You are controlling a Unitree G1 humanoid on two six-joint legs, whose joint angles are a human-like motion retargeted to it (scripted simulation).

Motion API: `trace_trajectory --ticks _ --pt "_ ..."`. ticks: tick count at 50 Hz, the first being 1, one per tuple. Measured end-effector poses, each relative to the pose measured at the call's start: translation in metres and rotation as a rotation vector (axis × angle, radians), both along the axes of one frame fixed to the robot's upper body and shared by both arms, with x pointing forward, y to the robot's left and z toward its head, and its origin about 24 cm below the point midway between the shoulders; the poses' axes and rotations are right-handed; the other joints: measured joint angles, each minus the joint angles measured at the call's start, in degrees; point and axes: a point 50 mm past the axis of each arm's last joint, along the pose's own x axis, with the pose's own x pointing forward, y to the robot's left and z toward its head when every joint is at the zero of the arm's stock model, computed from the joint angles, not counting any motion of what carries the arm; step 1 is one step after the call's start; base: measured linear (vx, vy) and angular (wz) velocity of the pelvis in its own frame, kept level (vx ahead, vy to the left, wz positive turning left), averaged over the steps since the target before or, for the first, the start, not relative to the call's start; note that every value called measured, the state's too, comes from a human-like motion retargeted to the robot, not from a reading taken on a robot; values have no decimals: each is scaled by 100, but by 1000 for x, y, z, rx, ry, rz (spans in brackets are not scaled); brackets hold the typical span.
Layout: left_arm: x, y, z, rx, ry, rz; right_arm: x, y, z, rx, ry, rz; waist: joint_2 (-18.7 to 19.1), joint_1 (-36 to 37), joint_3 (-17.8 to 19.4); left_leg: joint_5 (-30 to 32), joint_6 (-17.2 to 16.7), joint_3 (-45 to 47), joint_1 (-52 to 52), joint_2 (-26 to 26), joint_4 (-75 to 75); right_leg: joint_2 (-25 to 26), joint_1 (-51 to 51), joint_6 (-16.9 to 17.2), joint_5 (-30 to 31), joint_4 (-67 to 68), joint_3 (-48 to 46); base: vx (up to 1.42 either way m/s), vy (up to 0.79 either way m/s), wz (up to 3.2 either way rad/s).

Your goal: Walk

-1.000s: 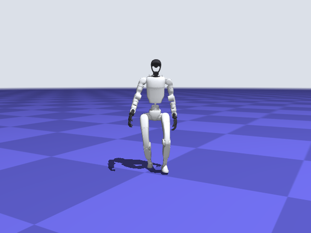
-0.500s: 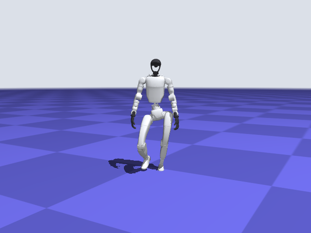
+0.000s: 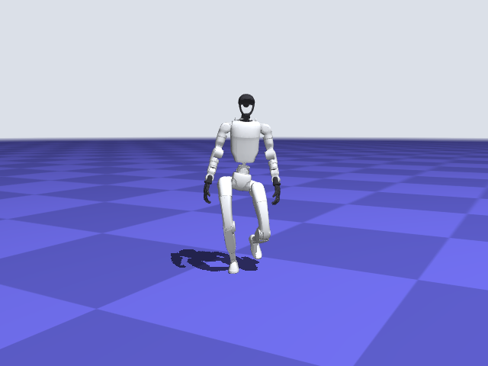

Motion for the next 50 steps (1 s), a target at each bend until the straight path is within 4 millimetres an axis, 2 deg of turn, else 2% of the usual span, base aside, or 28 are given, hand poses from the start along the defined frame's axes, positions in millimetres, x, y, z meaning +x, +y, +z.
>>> trace_trajectory --ticks 2,5,11,14,17,18,20,22,25,27,30,32,35,37,40,43,46,48,50 --pt "-1 -1 0 6 0 -38 22 -2 7 -19 -59 27 -92 153 -80 -438 185 158 -648 -10 -200 -111 101 2 -167 -57 -29 44 -9 34" --pt "-13 -1 -3 24 26 -79 56 -3 19 -43 -161 67 -226 298 -155 -837 267 465 -1289 -170 -1176 -290 322 59 -398 -184 -37 46 -2 38" --pt "-56 -4 -14 45 159 -159 123 2 54 -98 -383 168 -373 173 -405 -577 222 1282 -1562 -607 -3403 -654 527 313 -698 -342 -179 46 8 52" --pt "-76 -5 -18 38 226 -164 143 12 65 -96 -464 211 -425 87 -487 -614 370 1523 -1467 -773 -3536 -950 419 383 -875 233 -272 39 14 56" --pt "-84 -6 -19 34 256 -151 150 22 69 -76 -501 250 -622 -41 -512 -737 618 1560 -1237 -1267 -3671 -1493 188 528 -661 1207 -262 37 14 100" --pt "-81 -5 -19 36 250 -143 151 24 70 -66 -503 264 -808 -160 -500 -671 720 1579 -1044 -1674 -3975 -1832 20 614 -600 1659 -137 35 13 157" --pt "-75 -3 -18 46 226 -130 145 30 64 -44 -481 283 -943 -281 -455 -710 826 1390 -946 -2097 -3998 -2073 -282 626 -664 2312 111 34 10 184" --pt "-58 1 -14 62 168 -103 134 32 55 -22 -439 289 -1150 -472 -418 -521 872 1033 -691 -2728 -4480 -2249 -592 663 -786 2576 520 35 4 240" --pt "-27 4 -7 70 56 -59 101 32 34 13 -330 265 -1185 -648 -364 -348 745 109 -509 -3375 -4780 -1830 -910 666 -1023 2276 1278 33 -3 307" --pt "-4 3 0 61 -27 -45 72 30 20 33 -242 234 -1136 -722 -373 -187 569 -745 -421 -3796 -4960 -1240 -1035 724 -1033 1815 2032 27 -8 391" --pt "30 -4 12 30 -148 -44 29 26 3 58 -119 186 -1052 -761 -470 73 211 -2239 -276 -4374 -5266 -311 -1080 830 -869 1144 3350 18 -10 452" --pt "49 -10 20 1 -214 -55 5 25 -4 73 -56 161 -1011 -704 -567 233 -120 -3246 -174 -4641 -5495 85 -1031 842 -744 834 4055 9 -10 469" --pt "67 -17 28 -37 -280 -49 -23 24 -9 91 12 130 -974 -451 -635 444 -768 -4438 -73 -4827 -5615 402 -1015 757 -682 692 4444 4 -7 416" --pt "76 -21 33 -68 -308 -34 -35 15 -9 81 33 92 -879 -324 -681 768 -1165 -5010 41 -4823 -5934 76 -971 592 -708 366 4020 9 2 409" --pt "81 -20 35 -84 -326 8 -47 1 -7 49 47 21 -794 -77 -575 1008 -1213 -4457 -265 -4822 -5648 -364 -898 446 -941 325 3210 10 13 383" --pt "81 -17 35 -83 -317 50 -50 -23 0 -21 31 -71 -593 -133 -399 994 -1213 -2858 -1210 -4672 -4827 -1079 -617 401 -1198 301 2035 -3 12 441" --pt "76 -7 33 -54 -290 102 -45 -46 9 -110 2 -126 -279 -150 -304 723 -1213 -1377 -2239 -3825 -3961 -1433 -393 409 -1339 312 874 -7 0 366" --pt "71 -1 30 -33 -267 146 -32 -62 18 -181 -29 -128 106 39 -372 534 -1113 -808 -2784 -2924 -3678 -1237 -144 360 -1148 -210 227 5 -1 220" --pt "59 7 25 -8 -227 181 -20 -72 25 -238 -60 -115 300 204 -437 477 -895 -314 -3067 -2222 -3832 -1178 99 371 -1006 -591 -289 12 5 184"
